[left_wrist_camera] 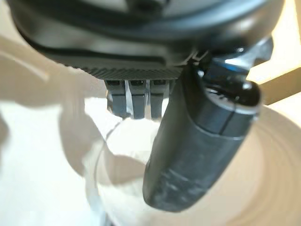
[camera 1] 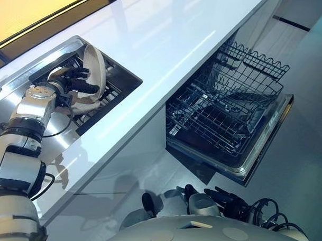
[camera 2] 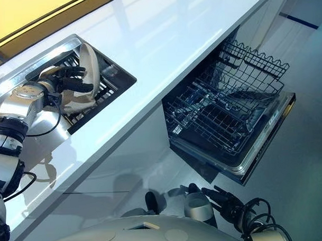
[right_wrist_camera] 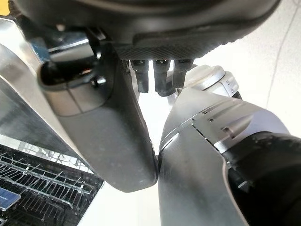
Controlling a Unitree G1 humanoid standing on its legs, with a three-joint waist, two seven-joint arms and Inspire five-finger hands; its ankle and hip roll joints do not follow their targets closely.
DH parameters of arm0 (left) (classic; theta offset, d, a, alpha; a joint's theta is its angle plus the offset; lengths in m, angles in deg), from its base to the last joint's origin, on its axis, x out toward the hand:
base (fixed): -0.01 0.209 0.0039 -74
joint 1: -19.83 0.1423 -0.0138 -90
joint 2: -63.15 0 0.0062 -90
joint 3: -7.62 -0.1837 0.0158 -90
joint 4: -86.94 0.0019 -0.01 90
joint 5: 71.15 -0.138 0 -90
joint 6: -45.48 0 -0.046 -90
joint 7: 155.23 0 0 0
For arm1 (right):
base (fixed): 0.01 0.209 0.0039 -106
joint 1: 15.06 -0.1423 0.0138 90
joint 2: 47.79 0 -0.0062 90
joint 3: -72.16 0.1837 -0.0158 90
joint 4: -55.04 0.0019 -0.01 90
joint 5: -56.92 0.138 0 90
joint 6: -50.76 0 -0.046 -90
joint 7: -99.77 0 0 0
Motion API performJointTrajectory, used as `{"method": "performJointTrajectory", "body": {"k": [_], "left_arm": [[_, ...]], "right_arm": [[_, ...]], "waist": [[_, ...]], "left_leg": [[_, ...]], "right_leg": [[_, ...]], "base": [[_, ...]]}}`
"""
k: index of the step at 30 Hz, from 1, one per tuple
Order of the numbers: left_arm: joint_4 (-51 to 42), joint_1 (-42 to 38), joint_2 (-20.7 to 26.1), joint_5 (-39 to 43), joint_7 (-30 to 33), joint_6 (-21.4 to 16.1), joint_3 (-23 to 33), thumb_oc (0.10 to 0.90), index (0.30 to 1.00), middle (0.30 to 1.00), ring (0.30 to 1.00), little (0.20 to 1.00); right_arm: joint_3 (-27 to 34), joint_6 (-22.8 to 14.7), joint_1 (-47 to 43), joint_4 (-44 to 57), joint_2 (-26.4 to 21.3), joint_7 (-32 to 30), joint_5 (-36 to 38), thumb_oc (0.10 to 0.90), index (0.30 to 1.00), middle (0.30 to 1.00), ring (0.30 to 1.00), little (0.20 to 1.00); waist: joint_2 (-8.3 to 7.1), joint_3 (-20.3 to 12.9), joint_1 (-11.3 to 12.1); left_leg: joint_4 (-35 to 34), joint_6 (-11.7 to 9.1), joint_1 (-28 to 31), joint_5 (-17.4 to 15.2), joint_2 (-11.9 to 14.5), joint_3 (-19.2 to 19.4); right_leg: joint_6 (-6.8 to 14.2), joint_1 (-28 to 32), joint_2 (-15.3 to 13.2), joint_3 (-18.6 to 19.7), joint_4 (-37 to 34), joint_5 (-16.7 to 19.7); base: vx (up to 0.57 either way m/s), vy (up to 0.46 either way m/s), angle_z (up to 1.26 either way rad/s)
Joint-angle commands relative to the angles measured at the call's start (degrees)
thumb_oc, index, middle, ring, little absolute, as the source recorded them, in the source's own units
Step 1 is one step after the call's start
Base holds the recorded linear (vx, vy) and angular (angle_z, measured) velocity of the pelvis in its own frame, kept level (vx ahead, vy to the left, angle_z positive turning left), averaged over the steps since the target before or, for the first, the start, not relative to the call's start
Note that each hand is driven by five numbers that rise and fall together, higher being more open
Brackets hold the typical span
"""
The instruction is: Pick up plates and place into dishwasher.
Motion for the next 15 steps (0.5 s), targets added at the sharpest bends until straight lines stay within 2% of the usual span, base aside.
{"method": "performJointTrajectory", "body": {"k": [1, 4, 5, 7, 9, 11, 15], "left_arm": [[1.83, -7.37, 0.11, 4.68, -0.02, -3.41, 6.38, 0.100, 0.300, 0.300, 0.300, 0.200], [2.70, -7.35, 0.28, 4.20, -1.09, -3.53, 7.07, 0.100, 0.300, 0.300, 0.300, 0.200], [3.01, -7.34, 0.43, 3.86, -1.32, -3.62, 7.24, 0.136, 0.331, 0.331, 0.331, 0.236], [3.55, -7.46, 0.77, 3.84, -2.02, -3.40, 7.46, 0.138, 0.333, 0.333, 0.333, 0.238], [4.25, -7.37, 1.02, 3.11, -2.80, -3.66, 7.74, 0.193, 0.380, 0.380, 0.380, 0.293], [4.46, -7.11, 1.22, 2.88, -2.94, -3.75, 8.00, 0.196, 0.382, 0.382, 0.382, 0.296], [4.73, -6.53, 1.61, 1.88, -3.34, -3.82, 8.53, 0.265, 0.441, 0.441, 0.441, 0.365]], "right_arm": [[-1.45, -0.54, 2.58, -0.81, -0.88, 1.23, -2.05, 0.800, 0.900, 0.900, 0.900, 0.900], [-1.31, -0.70, 2.55, -1.10, -0.67, 1.26, -2.51, 0.800, 0.900, 0.900, 0.900, 0.900], [-1.24, -0.76, 2.53, -1.22, -0.63, 1.37, -2.69, 0.800, 0.900, 0.900, 0.900, 0.900], [-1.23, -0.80, 2.59, -1.34, -0.56, 1.43, -2.93, 0.800, 0.900, 0.900, 0.900, 0.900], [-1.14, -1.06, 2.65, -1.70, -0.44, 1.60, -3.34, 0.800, 0.900, 0.900, 0.900, 0.900], [-1.24, -1.37, 2.89, -1.73, -0.24, 1.68, -3.70, 0.800, 0.900, 0.900, 0.900, 0.900], [-1.34, -1.58, 3.06, -1.77, -0.05, 1.72, -4.00, 0.800, 0.900, 0.900, 0.900, 0.900]], "waist": [[3.21, -2.34, -1.42], [3.18, -2.60, -1.35], [3.18, -2.74, -1.29], [3.15, -2.90, -1.26], [3.10, -3.13, -1.22], [3.07, -3.32, -1.19], [2.99, -3.63, -1.00]], "left_leg": [[3.70, 3.55, -0.97, -8.09, -4.57, 4.52], [3.64, 3.56, -0.84, -8.07, -4.54, 4.53], [3.63, 3.59, -0.80, -8.10, -4.53, 4.51], [3.63, 3.62, -0.68, -8.15, -4.52, 4.47], [3.57, 3.64, -0.52, -8.13, -4.48, 4.51], [3.47, 3.64, -0.30, -8.19, -4.44, 4.47], [3.42, 3.66, -0.17, -8.23, -4.40, 4.42]], "right_leg": [[5.74, -6.66, 2.81, 2.46, 6.88, -0.84], [5.78, -6.54, 2.82, 2.25, 6.82, -0.78], [5.77, -6.46, 2.85, 2.18, 6.79, -0.87], [5.81, -6.33, 2.88, 2.10, 6.83, -0.90], [5.86, -6.21, 2.89, 1.99, 6.90, -0.85], [5.89, -6.05, 2.92, 1.86, 6.90, -0.96], [5.91, -5.82, 2.91, 1.62, 6.81, -1.07]], "base": [[0.00, -0.015, -0.03], [0.00, 0.000, 0.00], [0.00, 0.000, 0.00], [0.00, 0.000, 0.00], [0.00, 0.000, 0.00], [0.00, 0.000, 0.00], [0.00, 0.000, 0.00]]}}
